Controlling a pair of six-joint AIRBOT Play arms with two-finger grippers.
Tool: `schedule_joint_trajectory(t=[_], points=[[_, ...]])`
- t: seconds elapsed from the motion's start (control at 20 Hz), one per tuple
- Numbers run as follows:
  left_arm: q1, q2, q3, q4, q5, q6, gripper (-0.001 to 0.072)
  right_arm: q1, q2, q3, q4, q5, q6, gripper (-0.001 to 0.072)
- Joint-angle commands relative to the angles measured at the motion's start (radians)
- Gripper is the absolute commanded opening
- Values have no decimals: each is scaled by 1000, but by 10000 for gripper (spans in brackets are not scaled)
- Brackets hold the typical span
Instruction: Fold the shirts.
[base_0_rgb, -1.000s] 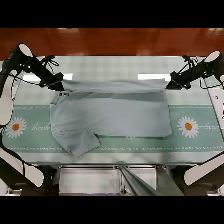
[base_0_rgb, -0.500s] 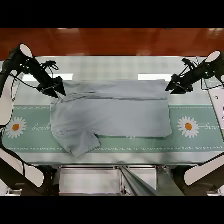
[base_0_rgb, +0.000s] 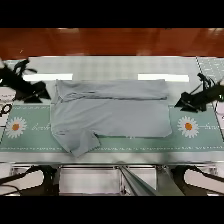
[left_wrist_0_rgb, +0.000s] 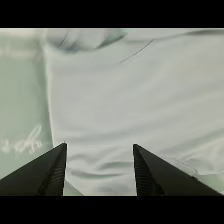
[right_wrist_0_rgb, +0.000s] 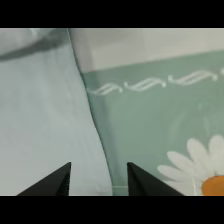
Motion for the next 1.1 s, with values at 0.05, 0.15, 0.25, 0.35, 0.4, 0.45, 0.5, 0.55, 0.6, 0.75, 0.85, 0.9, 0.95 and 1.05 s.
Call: schedule_joint_trajectory(t=[0.05, 0.15, 0.25, 0.35, 0.4, 0.45, 0.5, 0.55, 0.6, 0.75, 0.85, 0.9, 0.95, 1.05], points=[[260, 296, -517, -253, 178, 69, 508, -63, 334, -409, 248, -200, -121, 411], [346, 328, -640, -254, 177, 84, 509, -56, 367, -432, 243, -135, -124, 411], [383, 328, -701, -254, 170, 122, 509, -57, 367, -432, 251, -126, -123, 411], [383, 328, -727, -253, 156, 151, 509, -56, 367, -432, 265, -123, -124, 411], [383, 328, -734, -253, 156, 161, 509, -57, 367, -432, 265, -121, -124, 411], [383, 326, -737, -251, 159, 166, 509, -56, 367, -432, 265, -120, -124, 411], [383, 321, -739, -255, 160, 165, 508, -56, 367, -432, 266, -120, -123, 411], [380, 315, -747, -274, 159, 179, 509, -56, 367, -432, 266, -120, -123, 411], [368, 314, -763, -284, 163, 196, 508, -56, 367, -432, 268, -120, -123, 411], [312, 313, -806, -296, 220, 191, 508, -56, 367, -432, 295, -122, -123, 411], [264, 312, -806, -306, 248, 193, 508, -56, 367, -432, 303, -129, -122, 411], [237, 303, -806, -306, 267, 192, 508, -57, 367, -432, 303, -132, -121, 411], [209, 286, -806, -306, 279, 190, 503, -57, 367, -432, 304, -138, -119, 411], [166, 247, -803, -307, 281, 217, 23, -66, 367, -431, 320, -160, -102, 411]])
